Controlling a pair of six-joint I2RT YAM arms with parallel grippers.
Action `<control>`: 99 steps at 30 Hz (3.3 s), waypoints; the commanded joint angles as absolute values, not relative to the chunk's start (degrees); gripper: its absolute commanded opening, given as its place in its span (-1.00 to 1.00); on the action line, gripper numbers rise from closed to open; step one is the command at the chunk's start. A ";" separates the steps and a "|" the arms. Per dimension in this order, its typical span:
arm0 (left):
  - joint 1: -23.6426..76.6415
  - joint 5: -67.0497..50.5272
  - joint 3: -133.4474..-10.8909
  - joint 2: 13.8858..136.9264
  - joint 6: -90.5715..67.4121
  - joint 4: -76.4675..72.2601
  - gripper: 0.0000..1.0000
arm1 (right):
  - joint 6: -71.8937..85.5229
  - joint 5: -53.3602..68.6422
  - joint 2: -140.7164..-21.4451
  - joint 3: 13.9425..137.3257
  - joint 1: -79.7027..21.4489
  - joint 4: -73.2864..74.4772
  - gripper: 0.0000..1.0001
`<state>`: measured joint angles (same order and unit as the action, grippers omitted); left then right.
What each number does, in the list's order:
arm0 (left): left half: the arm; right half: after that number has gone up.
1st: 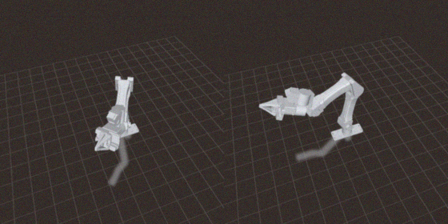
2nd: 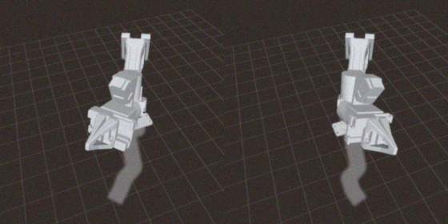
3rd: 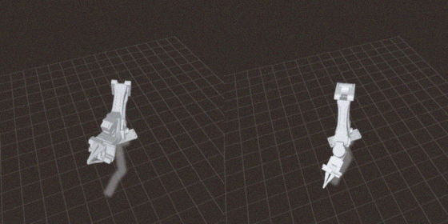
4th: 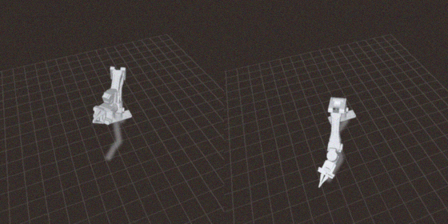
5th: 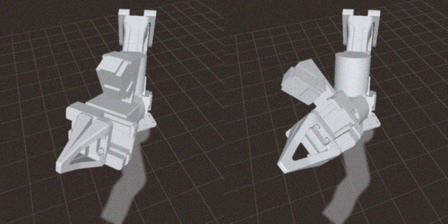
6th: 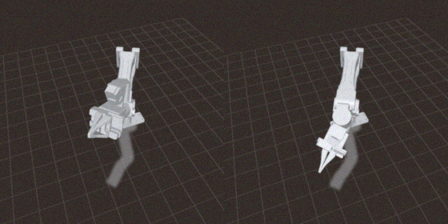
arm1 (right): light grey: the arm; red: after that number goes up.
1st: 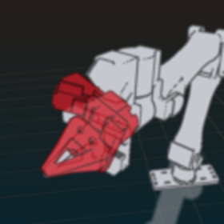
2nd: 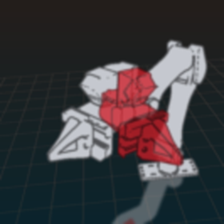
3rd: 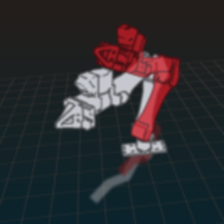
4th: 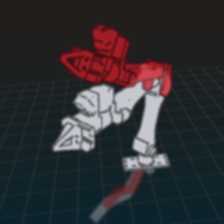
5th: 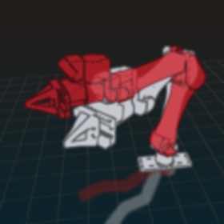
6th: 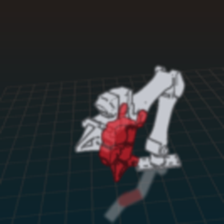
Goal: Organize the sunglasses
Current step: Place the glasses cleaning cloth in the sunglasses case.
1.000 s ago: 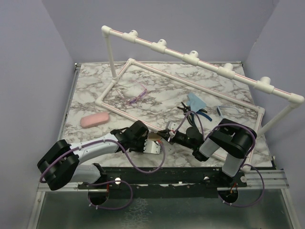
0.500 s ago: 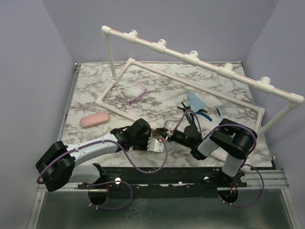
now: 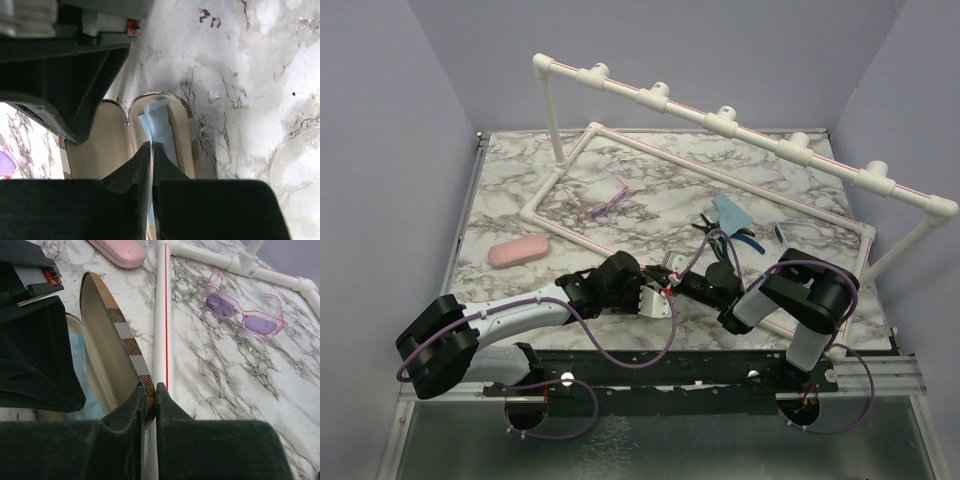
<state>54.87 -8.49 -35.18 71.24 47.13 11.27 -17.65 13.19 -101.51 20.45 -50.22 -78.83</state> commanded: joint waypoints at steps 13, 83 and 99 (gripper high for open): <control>54.89 -10.66 -37.00 68.10 47.79 12.38 -0.90 | -16.81 13.34 -103.79 19.90 -50.62 -85.95 -0.99; 42.88 -2.40 -28.17 50.08 42.45 19.09 -0.33 | -23.09 10.69 -101.74 19.74 -50.60 -74.65 -0.90; 42.55 -3.22 -24.55 47.11 39.99 16.00 0.10 | -24.14 11.51 -100.58 23.65 -50.62 -68.35 -0.46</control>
<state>42.81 -3.22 -25.47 48.38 41.12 17.26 -23.42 11.29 -101.36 22.65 -50.26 -70.22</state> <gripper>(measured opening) 0.548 0.263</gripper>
